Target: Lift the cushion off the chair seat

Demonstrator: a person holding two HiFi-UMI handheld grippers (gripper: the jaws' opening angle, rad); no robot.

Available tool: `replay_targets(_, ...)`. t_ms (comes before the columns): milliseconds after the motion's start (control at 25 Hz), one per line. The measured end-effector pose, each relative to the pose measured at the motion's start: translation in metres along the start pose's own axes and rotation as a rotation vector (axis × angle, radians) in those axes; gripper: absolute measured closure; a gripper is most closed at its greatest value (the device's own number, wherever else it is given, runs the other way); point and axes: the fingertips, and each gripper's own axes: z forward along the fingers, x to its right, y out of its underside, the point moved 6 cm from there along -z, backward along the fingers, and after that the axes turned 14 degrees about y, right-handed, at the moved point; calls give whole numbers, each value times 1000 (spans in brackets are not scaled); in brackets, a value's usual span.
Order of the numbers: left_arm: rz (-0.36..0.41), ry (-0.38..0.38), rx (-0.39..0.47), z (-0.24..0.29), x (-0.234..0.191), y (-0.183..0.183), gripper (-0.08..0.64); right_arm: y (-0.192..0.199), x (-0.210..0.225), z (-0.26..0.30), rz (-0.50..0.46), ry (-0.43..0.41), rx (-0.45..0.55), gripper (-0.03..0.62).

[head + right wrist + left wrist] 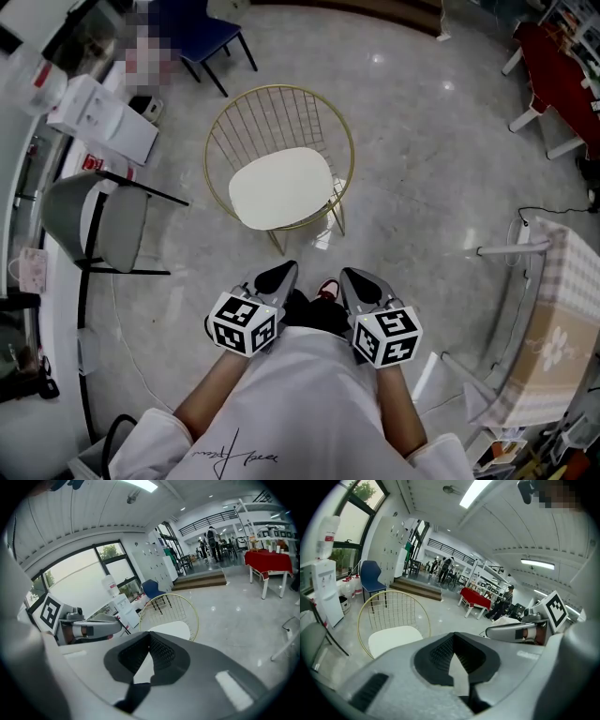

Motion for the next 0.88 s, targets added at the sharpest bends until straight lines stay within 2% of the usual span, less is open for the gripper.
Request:
replay_targets(240,-28,-62,1,-3,-5,3,555,-1,3,7,-1,-43,4,586)
replay_targets(560,-39,-127,18,-6,-19,-5,555,-13,7,24,8,-49,39,586)
replay_targets(880,-65,-158,41,7,-42,-25,555,-39,12,55,-22,-64,21,585)
